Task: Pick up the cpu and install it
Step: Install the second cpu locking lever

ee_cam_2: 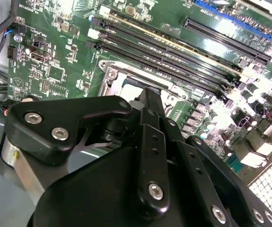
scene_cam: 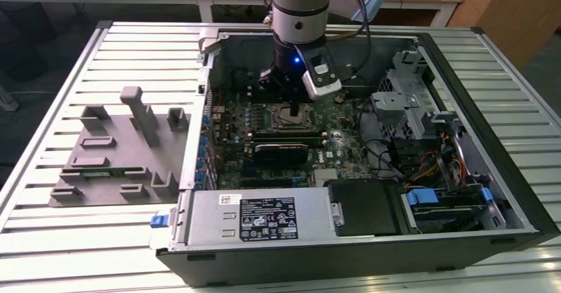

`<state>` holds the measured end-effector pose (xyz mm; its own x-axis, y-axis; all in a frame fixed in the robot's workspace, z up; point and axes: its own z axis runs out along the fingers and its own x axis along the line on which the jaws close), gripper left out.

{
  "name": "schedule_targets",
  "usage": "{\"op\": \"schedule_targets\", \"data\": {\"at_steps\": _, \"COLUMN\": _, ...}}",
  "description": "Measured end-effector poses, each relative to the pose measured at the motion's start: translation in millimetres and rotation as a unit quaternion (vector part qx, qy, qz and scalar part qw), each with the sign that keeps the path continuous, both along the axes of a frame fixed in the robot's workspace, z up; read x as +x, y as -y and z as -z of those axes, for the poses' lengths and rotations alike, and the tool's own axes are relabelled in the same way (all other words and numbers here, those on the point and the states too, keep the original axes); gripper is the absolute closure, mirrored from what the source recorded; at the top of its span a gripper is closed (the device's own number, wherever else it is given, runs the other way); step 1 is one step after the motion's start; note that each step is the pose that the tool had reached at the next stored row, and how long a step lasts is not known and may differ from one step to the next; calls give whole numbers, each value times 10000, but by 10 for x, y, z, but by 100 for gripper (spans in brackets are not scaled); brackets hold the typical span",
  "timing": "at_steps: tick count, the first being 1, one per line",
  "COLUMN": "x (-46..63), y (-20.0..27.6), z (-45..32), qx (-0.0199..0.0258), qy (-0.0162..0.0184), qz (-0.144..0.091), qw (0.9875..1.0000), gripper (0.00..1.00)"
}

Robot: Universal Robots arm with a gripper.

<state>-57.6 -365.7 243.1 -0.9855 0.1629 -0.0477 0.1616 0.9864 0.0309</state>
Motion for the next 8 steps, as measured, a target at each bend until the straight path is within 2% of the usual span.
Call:
{"op": "schedule_targets", "data": {"at_steps": 5, "x": -1, "y": 15, "z": 10, "qx": -27, "qy": -1, "qz": -42, "qw": 10000, "gripper": 89}}
{"op": "schedule_targets", "data": {"at_steps": 8, "x": 0, "y": 18, "z": 15, "qx": -66, "qy": -4, "qz": -93, "qw": 9999, "gripper": 89}}
